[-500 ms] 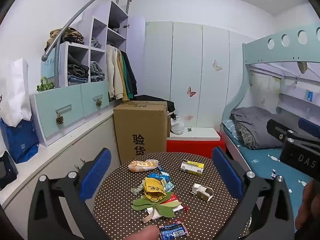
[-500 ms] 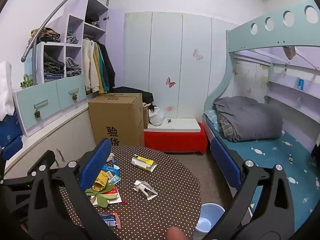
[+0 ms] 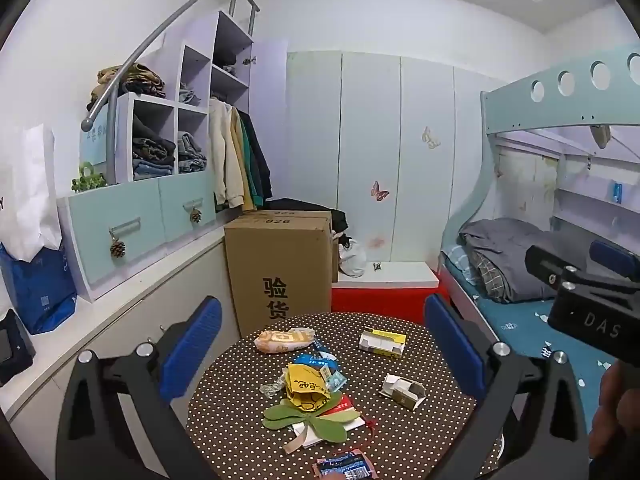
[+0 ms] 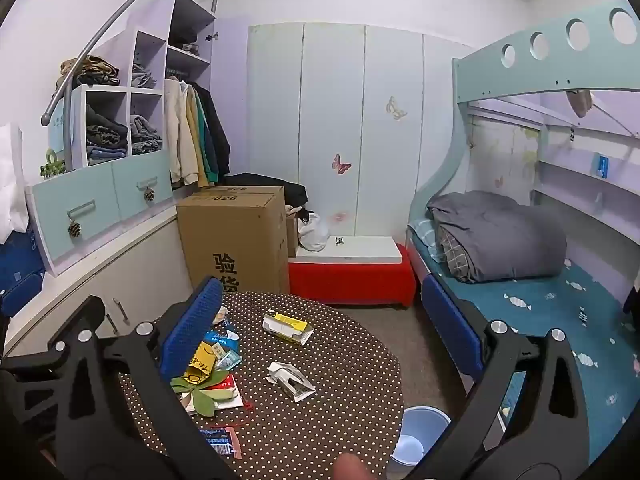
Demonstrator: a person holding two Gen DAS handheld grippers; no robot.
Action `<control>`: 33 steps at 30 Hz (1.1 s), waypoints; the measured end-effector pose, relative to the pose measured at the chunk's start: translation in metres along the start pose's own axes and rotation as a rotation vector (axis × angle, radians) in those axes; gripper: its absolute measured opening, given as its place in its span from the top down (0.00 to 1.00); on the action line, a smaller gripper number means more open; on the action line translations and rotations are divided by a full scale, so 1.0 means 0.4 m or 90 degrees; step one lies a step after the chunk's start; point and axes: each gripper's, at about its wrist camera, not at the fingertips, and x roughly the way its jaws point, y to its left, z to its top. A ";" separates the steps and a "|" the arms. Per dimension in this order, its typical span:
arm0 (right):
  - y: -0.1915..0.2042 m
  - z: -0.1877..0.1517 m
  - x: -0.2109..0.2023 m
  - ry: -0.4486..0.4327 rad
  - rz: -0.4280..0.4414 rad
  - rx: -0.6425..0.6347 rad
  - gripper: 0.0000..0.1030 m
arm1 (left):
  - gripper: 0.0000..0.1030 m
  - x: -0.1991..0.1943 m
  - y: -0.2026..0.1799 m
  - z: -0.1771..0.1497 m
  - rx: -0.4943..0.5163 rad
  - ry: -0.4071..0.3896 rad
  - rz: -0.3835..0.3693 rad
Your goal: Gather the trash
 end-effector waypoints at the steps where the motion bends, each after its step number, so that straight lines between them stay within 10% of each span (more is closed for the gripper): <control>1: 0.002 0.000 0.000 0.000 0.000 0.001 0.05 | 0.04 0.001 -0.001 0.000 -0.001 0.001 -0.003; 33: -0.012 -0.003 0.005 0.003 0.005 0.005 0.05 | 0.04 0.015 0.010 -0.008 -0.006 0.006 -0.015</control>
